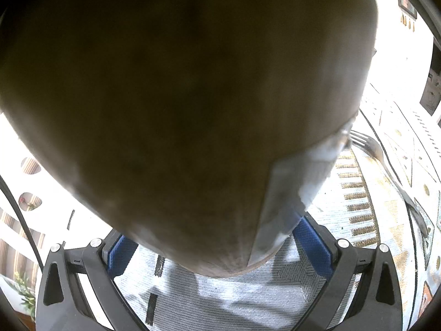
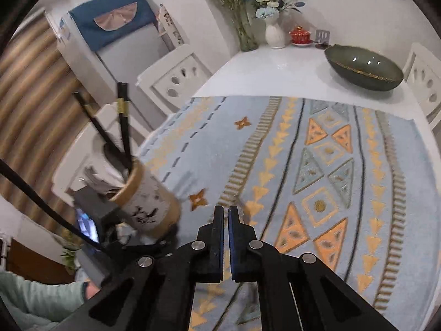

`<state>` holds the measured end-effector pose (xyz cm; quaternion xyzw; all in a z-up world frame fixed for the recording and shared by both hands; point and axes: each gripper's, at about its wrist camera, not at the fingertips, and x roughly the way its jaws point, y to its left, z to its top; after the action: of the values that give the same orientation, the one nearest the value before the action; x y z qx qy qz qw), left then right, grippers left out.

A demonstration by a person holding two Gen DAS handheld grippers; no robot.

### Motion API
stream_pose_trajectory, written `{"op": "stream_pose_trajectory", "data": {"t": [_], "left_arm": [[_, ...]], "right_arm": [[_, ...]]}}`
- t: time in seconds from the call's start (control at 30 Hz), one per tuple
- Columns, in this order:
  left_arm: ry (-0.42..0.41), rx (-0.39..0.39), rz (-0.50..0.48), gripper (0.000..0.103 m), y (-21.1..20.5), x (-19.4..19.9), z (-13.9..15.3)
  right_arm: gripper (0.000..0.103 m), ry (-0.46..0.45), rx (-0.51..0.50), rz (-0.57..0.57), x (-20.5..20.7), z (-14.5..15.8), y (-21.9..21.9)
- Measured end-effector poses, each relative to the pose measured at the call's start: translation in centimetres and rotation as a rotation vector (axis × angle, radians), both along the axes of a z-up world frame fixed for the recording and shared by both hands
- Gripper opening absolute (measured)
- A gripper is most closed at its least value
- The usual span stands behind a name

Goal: Organize utensils
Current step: 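Lift the fork with the right tool and release it into the cup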

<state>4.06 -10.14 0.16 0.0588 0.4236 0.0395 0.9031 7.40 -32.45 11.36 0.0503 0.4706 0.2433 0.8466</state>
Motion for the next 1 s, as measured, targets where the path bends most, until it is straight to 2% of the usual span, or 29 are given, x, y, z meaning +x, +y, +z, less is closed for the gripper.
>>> {"op": "stream_pose_trajectory", "data": {"t": [0.1,0.17,0.2,0.3,0.4,0.43,0.47,0.53,0.63,0.73,0.87,1.0], "left_arm": [[0.000,-0.001,0.000,0.102,0.0,0.0,0.0],[0.000,-0.001,0.000,0.102,0.0,0.0,0.0],[0.000,0.000,0.000,0.102,0.1,-0.1,0.1],[0.000,0.001,0.000,0.102,0.0,0.0,0.0],[0.000,0.000,0.000,0.102,0.0,-0.1,0.0],[0.000,0.001,0.000,0.102,0.1,-0.1,0.1],[0.000,0.000,0.000,0.102,0.2,-0.1,0.2],[-0.001,0.000,0.000,0.102,0.1,-0.1,0.1],[0.000,0.000,0.000,0.102,0.2,-0.1,0.2],[0.000,0.000,0.001,0.102,0.2,-0.1,0.1],[0.000,0.000,0.000,0.102,0.2,-0.1,0.1],[-0.001,0.000,0.000,0.102,0.2,-0.1,0.2]], "right_arm": [[0.015,0.128,-0.030,0.028,2.2,-2.6,0.5],[0.040,0.201,-0.031,0.038,3.7,-4.6,1.2],[0.041,0.220,-0.040,0.045,4.3,-5.4,1.7],[0.041,0.217,-0.098,0.072,5.1,-6.7,3.2],[0.040,0.188,-0.249,0.099,6.0,-8.9,5.2],[0.027,0.182,-0.273,0.110,6.1,-9.6,5.7],[0.015,0.133,-0.307,0.119,6.0,-9.9,6.3],[0.006,0.084,-0.315,0.141,5.8,-9.6,6.7],[0.004,0.046,-0.257,0.119,5.3,-7.6,5.9],[0.004,-0.027,-0.134,0.095,4.3,-3.5,4.4],[0.004,-0.164,-0.014,0.069,3.0,2.9,3.7],[0.004,-0.309,0.059,0.071,2.3,8.4,5.0]]}}
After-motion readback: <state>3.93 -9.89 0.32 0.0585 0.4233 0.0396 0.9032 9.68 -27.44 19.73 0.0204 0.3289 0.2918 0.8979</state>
